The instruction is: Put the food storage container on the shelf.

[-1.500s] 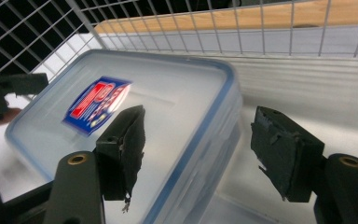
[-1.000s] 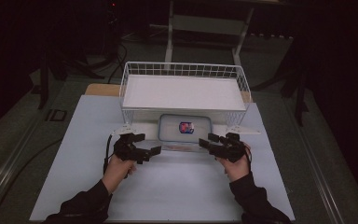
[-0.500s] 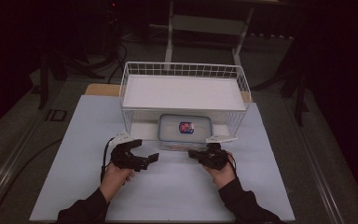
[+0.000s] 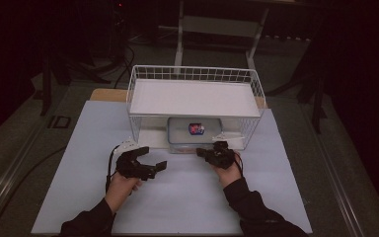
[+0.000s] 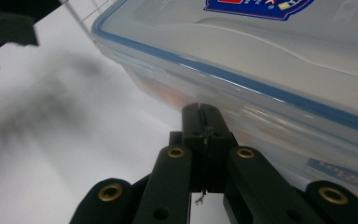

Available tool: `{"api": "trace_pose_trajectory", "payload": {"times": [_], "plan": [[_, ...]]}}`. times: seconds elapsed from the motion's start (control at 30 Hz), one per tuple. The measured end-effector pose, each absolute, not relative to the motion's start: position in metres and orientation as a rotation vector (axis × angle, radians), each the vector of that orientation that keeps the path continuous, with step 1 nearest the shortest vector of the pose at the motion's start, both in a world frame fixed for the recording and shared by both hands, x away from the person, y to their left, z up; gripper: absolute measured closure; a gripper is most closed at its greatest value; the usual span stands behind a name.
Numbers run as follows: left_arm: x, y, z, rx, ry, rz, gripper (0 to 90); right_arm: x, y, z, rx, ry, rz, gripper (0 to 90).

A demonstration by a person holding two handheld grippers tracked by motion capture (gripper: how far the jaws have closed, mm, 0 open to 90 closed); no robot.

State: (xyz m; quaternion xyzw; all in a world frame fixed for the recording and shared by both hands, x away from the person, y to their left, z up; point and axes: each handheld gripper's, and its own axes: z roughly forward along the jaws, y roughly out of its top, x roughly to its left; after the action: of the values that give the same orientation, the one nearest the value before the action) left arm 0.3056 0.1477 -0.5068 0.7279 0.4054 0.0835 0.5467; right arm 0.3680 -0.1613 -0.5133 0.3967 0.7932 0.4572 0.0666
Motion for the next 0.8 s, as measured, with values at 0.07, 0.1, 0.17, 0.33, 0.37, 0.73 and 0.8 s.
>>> {"api": "trace_pose_trajectory", "payload": {"times": [0.07,0.1,0.17,0.33,0.37,0.73,0.8], "plan": [[0.305,0.148,-0.507,1.728,0.959,0.2,0.1,0.374,-0.158,-0.513,1.202,2.376,1.383,90.0],[0.305,0.148,-0.507,1.73,0.958,0.2,0.0,0.376,-0.157,-0.513,1.209,2.37,1.387,90.0],[0.305,0.148,-0.508,1.729,0.961,0.201,0.0,0.381,-0.155,-0.514,1.227,2.362,1.401,90.0],[0.305,0.147,-0.509,1.735,0.958,0.195,0.1,0.391,-0.15,-0.514,1.228,2.339,1.391,90.0],[0.305,0.147,-0.509,1.735,0.955,0.193,0.1,0.392,-0.15,-0.515,1.231,2.336,1.393,90.0],[0.305,0.148,-0.509,1.734,0.949,0.197,0.1,0.413,-0.144,-0.516,1.281,2.298,1.405,89.8],[0.305,0.148,-0.509,1.737,0.948,0.201,0.0,0.412,-0.143,-0.516,1.279,2.296,1.411,87.1]]}}
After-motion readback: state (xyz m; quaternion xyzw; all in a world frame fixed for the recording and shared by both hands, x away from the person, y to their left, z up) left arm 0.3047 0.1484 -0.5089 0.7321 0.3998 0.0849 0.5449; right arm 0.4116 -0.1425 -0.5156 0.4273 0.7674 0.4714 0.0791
